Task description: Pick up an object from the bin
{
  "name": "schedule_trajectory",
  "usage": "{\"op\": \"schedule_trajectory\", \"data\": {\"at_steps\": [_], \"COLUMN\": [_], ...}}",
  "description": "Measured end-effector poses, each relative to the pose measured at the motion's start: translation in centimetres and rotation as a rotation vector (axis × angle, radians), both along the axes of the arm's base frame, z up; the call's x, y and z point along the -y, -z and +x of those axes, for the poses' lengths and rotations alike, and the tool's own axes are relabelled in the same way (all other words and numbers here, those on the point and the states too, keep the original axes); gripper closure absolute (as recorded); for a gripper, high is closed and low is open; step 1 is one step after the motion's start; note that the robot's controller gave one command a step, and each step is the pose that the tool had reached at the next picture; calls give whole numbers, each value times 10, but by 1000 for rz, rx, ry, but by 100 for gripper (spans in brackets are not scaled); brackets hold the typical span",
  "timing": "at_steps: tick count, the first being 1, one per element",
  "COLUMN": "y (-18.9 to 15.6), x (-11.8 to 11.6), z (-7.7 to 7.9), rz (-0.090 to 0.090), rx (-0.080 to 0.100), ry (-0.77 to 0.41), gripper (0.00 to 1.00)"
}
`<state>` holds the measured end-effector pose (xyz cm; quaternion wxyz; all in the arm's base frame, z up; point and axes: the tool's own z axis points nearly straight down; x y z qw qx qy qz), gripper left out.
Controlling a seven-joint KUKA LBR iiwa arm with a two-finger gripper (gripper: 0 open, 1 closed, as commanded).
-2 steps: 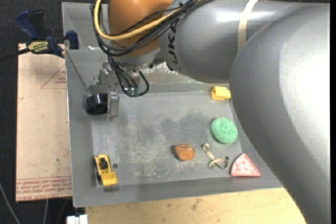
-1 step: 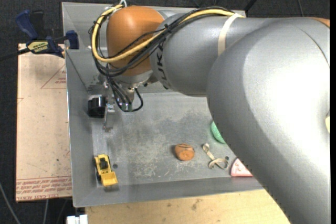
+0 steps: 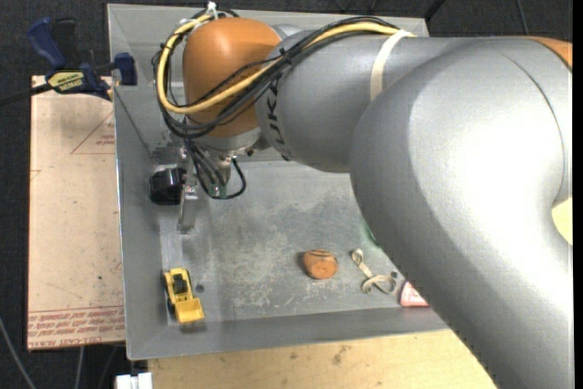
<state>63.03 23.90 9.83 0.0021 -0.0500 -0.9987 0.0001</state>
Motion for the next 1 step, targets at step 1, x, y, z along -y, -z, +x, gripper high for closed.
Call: {"op": "schedule_trajectory", "data": {"at_steps": [1], "y": [-25], "x": [4], "z": [-2], "rz": [2], "rx": [7], "ry": [79], "gripper": [0]}}
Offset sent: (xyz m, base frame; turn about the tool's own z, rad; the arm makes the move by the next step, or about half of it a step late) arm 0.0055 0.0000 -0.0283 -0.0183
